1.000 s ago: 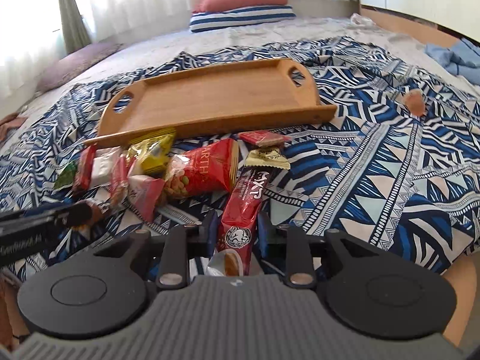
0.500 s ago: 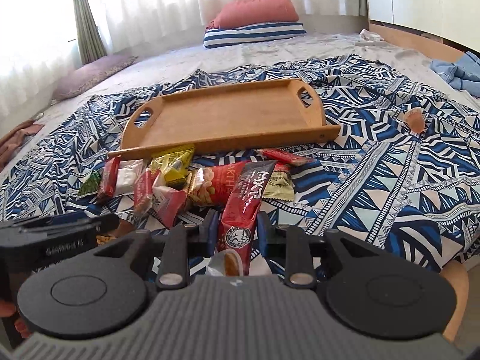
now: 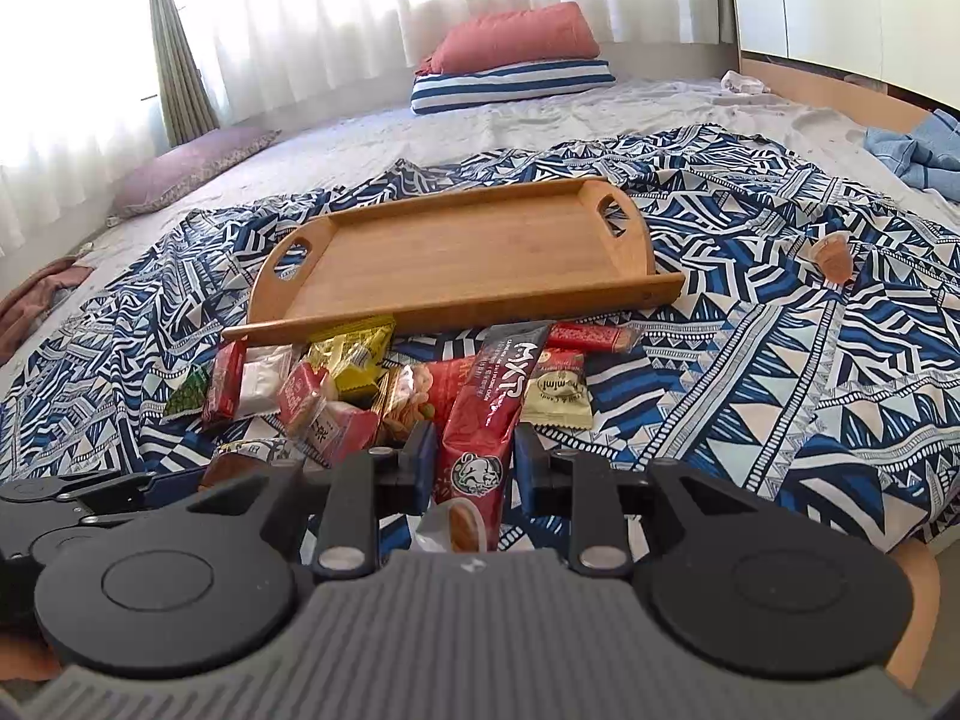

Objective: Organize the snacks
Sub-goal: 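Carry both held packets over the wooden tray and lower them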

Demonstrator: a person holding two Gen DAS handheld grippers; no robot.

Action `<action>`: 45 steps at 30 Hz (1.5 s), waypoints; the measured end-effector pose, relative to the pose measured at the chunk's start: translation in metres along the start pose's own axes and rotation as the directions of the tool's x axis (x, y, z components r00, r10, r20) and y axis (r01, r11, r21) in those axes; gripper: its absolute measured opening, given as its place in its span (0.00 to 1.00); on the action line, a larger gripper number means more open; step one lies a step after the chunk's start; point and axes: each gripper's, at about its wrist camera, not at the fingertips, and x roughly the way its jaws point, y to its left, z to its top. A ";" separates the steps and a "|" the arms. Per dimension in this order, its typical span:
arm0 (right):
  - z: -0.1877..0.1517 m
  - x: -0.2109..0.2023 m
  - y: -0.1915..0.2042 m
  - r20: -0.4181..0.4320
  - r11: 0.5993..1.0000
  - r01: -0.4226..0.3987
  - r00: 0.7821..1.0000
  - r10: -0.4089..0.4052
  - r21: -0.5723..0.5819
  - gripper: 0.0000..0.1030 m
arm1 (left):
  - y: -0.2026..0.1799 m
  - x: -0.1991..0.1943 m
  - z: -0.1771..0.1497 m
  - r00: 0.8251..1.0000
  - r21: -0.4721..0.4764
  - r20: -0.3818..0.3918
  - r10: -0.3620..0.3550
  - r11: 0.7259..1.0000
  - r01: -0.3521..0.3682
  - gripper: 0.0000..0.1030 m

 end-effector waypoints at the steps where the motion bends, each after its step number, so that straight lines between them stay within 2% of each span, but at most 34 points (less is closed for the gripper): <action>1: 0.002 0.000 -0.001 0.005 1.000 -0.002 1.000 0.002 0.002 0.30 | -0.001 -0.005 0.003 1.000 -0.001 0.013 0.001 1.000 -0.001 0.35; 6: 0.021 0.001 -0.011 0.043 1.000 -0.004 0.999 0.003 0.018 0.30 | 0.006 -0.021 0.029 0.998 -0.036 0.066 -0.008 0.999 0.010 0.35; 11: 0.050 0.012 -0.022 0.072 1.000 -0.014 0.997 0.013 0.015 0.30 | 0.012 -0.019 0.071 0.995 -0.020 0.100 0.004 1.000 -0.002 0.35; 16: 0.082 0.036 -0.029 0.088 1.000 -0.008 0.996 0.010 -0.020 0.30 | 0.019 0.007 0.115 0.995 -0.071 0.097 -0.012 0.997 0.019 0.35; 23: 0.121 0.086 -0.037 0.078 0.999 -0.020 0.997 0.024 -0.048 0.30 | 0.015 0.068 0.164 0.997 -0.158 0.081 0.006 0.987 0.007 0.35; 28: 0.140 0.129 -0.045 0.036 0.999 -0.045 0.998 0.045 -0.026 0.30 | 0.009 0.116 0.174 0.999 -0.173 0.037 0.035 0.985 -0.028 0.35; 34: 0.146 0.171 -0.051 -0.008 0.999 -0.038 0.999 0.037 -0.020 0.30 | 0.007 0.167 0.178 0.999 -0.188 -0.017 0.046 0.981 -0.048 0.35; 45: 0.138 0.209 -0.045 -0.061 0.998 -0.023 0.998 0.019 -0.065 0.30 | 0.001 0.212 0.172 0.995 -0.164 -0.067 0.081 0.982 -0.091 0.35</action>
